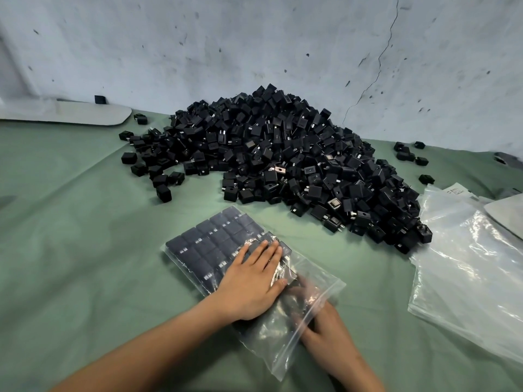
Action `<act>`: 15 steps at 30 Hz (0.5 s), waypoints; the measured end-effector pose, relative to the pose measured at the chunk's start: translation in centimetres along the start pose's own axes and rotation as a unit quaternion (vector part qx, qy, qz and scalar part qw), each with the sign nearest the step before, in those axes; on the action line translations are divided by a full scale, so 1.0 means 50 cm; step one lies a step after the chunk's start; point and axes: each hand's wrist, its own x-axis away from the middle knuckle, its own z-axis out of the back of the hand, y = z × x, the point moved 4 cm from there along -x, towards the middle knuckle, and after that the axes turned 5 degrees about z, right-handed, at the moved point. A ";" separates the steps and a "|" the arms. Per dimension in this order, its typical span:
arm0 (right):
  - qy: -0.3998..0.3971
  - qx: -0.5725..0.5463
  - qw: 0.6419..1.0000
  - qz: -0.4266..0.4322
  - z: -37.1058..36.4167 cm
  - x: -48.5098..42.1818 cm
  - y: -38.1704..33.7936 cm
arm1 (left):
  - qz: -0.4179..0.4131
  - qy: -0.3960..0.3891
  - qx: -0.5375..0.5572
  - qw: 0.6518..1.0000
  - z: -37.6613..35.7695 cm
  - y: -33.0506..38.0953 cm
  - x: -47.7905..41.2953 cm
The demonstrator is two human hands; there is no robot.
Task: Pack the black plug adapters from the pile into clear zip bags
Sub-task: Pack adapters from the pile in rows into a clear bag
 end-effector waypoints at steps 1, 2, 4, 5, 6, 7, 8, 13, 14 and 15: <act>-0.005 0.000 1.000 -0.006 0.002 0.001 0.000 | 0.000 -0.002 0.000 1.000 0.000 0.001 0.000; -0.010 0.008 1.000 -0.013 0.002 0.003 0.002 | 0.000 -0.005 -0.001 1.000 0.001 0.001 0.001; -0.009 0.026 0.999 -0.018 0.004 0.005 0.007 | 0.001 -0.010 -0.002 1.000 0.003 0.002 0.002; -0.011 0.032 0.999 -0.017 0.004 0.004 0.010 | 0.002 -0.012 -0.002 1.000 0.004 0.003 0.003; -0.017 0.036 0.999 -0.014 0.002 0.002 0.012 | 0.004 -0.015 -0.003 1.000 0.004 0.003 0.003; -0.023 0.041 0.999 -0.016 0.000 0.001 0.013 | 0.005 -0.018 -0.004 1.000 0.005 0.003 0.003; -0.027 0.044 0.998 -0.020 -0.002 0.001 0.015 | 0.005 -0.021 -0.005 1.000 0.006 0.003 0.003; -0.002 0.048 0.999 0.010 0.002 0.006 0.020 | -0.003 -0.054 0.020 0.998 0.009 0.000 -0.004; 0.036 0.041 0.998 0.018 0.009 0.011 0.021 | -0.006 -0.054 0.033 0.998 0.013 -0.001 -0.013; 0.086 0.027 0.996 0.021 0.020 0.017 0.022 | -0.004 -0.048 0.048 0.998 0.021 -0.004 -0.028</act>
